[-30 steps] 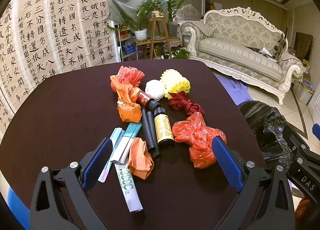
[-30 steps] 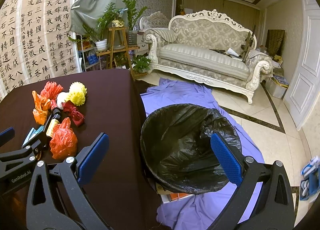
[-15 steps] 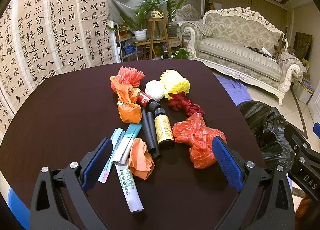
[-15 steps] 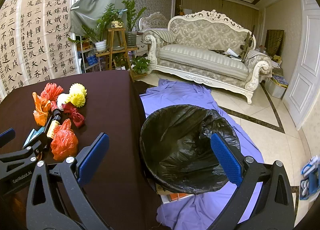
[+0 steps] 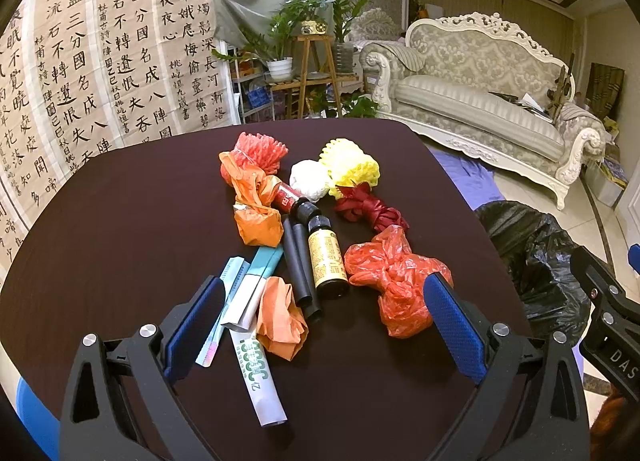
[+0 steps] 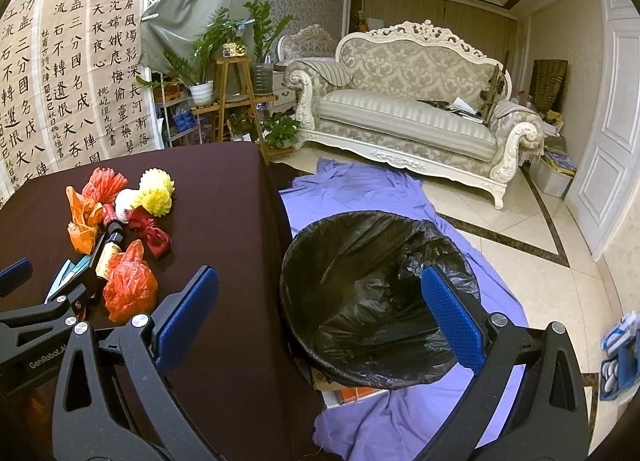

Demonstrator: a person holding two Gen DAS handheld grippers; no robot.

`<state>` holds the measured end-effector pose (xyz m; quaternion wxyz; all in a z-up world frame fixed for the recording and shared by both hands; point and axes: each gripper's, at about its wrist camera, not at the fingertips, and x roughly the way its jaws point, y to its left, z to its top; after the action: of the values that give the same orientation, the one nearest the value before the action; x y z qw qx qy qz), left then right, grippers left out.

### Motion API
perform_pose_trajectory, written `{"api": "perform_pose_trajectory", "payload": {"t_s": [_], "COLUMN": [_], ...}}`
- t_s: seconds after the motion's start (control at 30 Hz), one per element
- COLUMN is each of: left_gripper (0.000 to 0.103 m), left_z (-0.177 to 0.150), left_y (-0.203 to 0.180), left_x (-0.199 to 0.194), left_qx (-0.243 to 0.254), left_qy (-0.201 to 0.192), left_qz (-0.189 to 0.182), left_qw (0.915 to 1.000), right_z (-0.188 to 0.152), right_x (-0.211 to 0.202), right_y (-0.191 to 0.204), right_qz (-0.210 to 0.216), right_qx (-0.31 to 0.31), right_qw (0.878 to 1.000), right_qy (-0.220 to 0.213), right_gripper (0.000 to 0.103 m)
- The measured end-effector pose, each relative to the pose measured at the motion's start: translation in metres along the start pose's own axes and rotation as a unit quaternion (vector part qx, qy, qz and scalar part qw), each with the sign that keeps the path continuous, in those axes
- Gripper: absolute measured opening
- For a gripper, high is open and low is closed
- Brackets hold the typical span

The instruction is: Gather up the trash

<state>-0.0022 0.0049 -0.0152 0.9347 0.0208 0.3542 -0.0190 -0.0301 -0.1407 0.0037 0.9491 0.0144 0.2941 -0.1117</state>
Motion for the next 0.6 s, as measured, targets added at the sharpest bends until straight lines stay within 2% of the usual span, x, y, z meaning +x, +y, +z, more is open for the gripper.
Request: {"api": "perform_pose_trajectory", "payload": {"t_s": [0.6], "left_gripper": [0.097], "left_z": [0.0016], "left_y": [-0.0041], "left_x": [0.0039], "left_qx": [0.003], "left_qy": [0.005], "left_qz": [-0.004], "left_qw": [1.0], "right_z": [0.0022], "right_x": [-0.0025], "right_y": [-0.0004], "right_qz": [0.0], "right_qx": [0.0], "right_qw": [1.0], "right_qy": [0.002], "right_gripper": [0.099]}}
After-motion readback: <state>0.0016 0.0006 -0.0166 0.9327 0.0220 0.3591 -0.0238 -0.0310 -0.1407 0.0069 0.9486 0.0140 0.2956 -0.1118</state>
